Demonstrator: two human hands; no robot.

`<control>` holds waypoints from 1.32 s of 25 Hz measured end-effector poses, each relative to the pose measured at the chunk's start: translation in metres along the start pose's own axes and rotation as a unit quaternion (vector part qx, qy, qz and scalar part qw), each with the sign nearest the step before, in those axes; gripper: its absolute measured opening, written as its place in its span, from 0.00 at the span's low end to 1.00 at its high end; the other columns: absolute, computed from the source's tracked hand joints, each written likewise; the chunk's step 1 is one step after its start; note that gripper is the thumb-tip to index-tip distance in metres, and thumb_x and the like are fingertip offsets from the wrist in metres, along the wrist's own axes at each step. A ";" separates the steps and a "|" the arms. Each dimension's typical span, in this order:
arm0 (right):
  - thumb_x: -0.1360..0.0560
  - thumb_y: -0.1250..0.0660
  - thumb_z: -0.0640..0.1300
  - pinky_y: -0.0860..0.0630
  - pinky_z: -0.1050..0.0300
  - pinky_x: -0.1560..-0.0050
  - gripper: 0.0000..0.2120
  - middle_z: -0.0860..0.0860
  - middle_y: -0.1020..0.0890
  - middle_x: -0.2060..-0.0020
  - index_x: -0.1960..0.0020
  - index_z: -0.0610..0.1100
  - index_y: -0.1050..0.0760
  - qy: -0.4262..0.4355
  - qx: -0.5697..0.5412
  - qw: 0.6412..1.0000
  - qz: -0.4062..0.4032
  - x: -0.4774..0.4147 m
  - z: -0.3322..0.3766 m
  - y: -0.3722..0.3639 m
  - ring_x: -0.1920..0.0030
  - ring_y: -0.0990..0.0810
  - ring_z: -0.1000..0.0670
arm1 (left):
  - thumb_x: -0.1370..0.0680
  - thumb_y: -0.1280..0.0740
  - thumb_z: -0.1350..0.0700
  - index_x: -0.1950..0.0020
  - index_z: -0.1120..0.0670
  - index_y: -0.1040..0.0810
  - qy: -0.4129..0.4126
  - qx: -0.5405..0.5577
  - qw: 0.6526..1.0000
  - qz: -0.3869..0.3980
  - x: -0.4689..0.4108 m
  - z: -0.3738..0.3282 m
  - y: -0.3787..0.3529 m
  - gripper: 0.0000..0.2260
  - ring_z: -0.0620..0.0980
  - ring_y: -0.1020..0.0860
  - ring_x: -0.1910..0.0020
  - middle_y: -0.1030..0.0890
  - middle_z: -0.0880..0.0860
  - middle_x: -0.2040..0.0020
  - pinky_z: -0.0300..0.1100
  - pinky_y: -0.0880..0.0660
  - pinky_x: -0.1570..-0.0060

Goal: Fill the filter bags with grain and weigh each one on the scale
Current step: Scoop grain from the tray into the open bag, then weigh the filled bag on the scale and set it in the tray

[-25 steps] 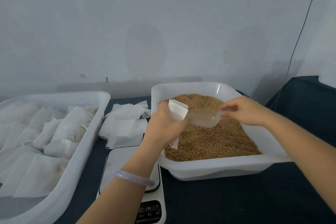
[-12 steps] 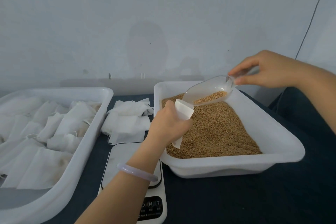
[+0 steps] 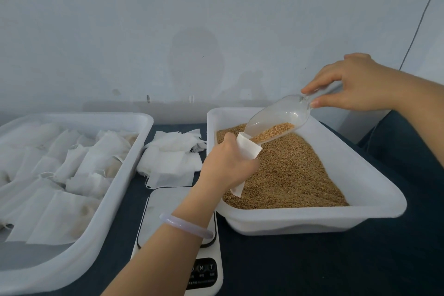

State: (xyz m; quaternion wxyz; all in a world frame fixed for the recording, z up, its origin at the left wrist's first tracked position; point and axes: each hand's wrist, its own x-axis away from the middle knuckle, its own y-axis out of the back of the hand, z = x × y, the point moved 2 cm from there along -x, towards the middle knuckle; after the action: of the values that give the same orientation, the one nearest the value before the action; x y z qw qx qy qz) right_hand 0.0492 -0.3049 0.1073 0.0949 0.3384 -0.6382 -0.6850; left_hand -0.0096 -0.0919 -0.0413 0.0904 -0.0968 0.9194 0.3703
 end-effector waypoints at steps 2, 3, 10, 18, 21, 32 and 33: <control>0.35 0.36 0.63 0.49 0.54 0.31 0.12 0.59 0.20 0.46 0.51 0.68 0.28 0.006 -0.006 1.000 0.001 0.000 0.002 0.000 0.41 0.27 0.54 | 0.29 0.32 0.49 0.44 0.54 0.34 0.001 0.001 1.000 -0.002 0.000 0.001 0.000 0.18 0.52 0.27 0.56 0.30 0.44 0.60 0.43 0.30 0.62; 0.35 0.36 0.63 0.48 0.54 0.32 0.12 0.60 0.20 0.46 0.51 0.68 0.28 0.008 -0.013 1.000 0.002 0.001 0.002 0.000 0.42 0.27 0.56 | 0.29 0.32 0.50 0.45 0.54 0.34 0.002 0.002 1.000 -0.002 0.000 0.001 0.000 0.18 0.51 0.27 0.56 0.30 0.44 0.60 0.43 0.31 0.63; 0.31 0.30 0.57 0.45 0.53 0.31 0.10 0.61 0.20 0.48 0.50 0.64 0.24 -0.011 -0.027 1.000 -0.006 0.007 0.002 -0.006 0.45 0.26 0.58 | 0.29 0.32 0.50 0.45 0.54 0.32 0.005 0.008 1.000 0.001 0.000 0.001 0.000 0.17 0.51 0.25 0.56 0.27 0.45 0.59 0.43 0.31 0.64; 0.30 0.27 0.48 0.35 0.63 0.44 0.10 0.66 0.21 0.55 0.52 0.61 0.22 -0.077 -0.173 0.980 0.056 0.017 -0.007 -0.026 0.50 0.26 0.69 | 0.29 0.33 0.48 0.46 0.53 0.32 0.015 0.026 1.000 -0.001 0.000 0.002 0.000 0.17 0.49 0.25 0.57 0.26 0.46 0.58 0.42 0.31 0.65; 0.29 0.28 0.46 0.33 0.71 0.50 0.08 0.63 0.19 0.53 0.50 0.55 0.20 -0.120 -0.249 0.959 0.059 0.023 -0.020 -0.046 0.51 0.25 0.68 | 0.29 0.34 0.47 0.44 0.52 0.31 0.015 0.055 0.998 -0.005 0.001 0.004 0.001 0.17 0.46 0.25 0.57 0.25 0.45 0.57 0.42 0.30 0.63; 0.27 0.32 0.54 0.29 0.55 0.38 0.15 0.55 0.22 0.41 0.42 0.53 0.25 -0.153 -0.136 0.955 0.215 0.043 0.010 -0.147 0.43 0.24 0.54 | 0.25 0.34 0.56 0.51 0.56 0.17 -0.020 0.450 0.889 0.077 0.004 0.017 0.049 0.08 0.49 0.22 0.57 0.18 0.54 0.52 0.41 0.25 0.58; 0.28 0.32 0.56 0.29 0.56 0.38 0.18 0.56 0.22 0.40 0.40 0.54 0.26 -0.129 -0.175 0.963 0.159 0.038 0.020 -0.138 0.42 0.24 0.57 | 0.27 0.35 0.56 0.50 0.56 0.17 -0.027 0.451 0.886 0.099 0.005 0.017 0.059 0.10 0.50 0.21 0.56 0.18 0.55 0.50 0.41 0.24 0.56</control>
State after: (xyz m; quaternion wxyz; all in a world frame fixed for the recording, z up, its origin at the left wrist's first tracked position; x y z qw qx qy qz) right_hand 0.0503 -0.2865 -0.0364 0.1774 0.1191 -0.5611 -0.7997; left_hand -0.0271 -0.0389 -0.0153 0.1114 0.0563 0.9893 -0.0753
